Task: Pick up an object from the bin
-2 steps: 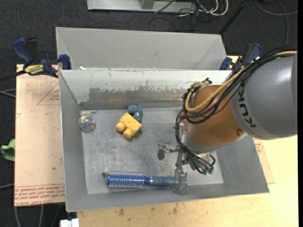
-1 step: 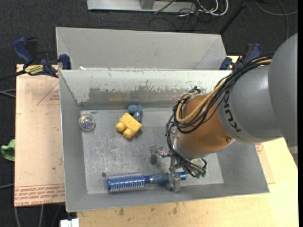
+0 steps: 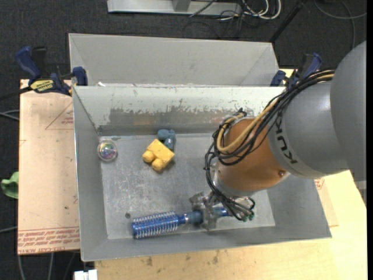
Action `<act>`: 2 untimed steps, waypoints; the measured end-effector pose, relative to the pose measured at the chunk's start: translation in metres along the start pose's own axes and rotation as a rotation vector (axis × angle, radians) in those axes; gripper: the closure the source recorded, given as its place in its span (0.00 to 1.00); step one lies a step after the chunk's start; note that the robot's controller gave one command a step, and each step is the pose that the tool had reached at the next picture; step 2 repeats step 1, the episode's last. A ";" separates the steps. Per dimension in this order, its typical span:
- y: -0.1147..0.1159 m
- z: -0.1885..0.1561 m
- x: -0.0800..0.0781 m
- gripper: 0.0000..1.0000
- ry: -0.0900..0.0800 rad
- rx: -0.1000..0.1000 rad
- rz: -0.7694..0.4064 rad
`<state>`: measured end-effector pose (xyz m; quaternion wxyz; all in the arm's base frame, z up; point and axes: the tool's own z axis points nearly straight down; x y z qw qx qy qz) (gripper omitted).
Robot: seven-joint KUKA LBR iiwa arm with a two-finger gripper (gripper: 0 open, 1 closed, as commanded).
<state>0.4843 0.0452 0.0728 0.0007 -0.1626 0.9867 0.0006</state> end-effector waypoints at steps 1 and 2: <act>-0.013 -0.203 -0.009 1.00 -0.009 0.003 0.009; -0.013 -0.203 -0.009 1.00 -0.009 0.003 0.009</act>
Offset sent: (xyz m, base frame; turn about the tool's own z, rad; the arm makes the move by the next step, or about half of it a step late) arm 0.0099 -0.0101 0.1993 0.0061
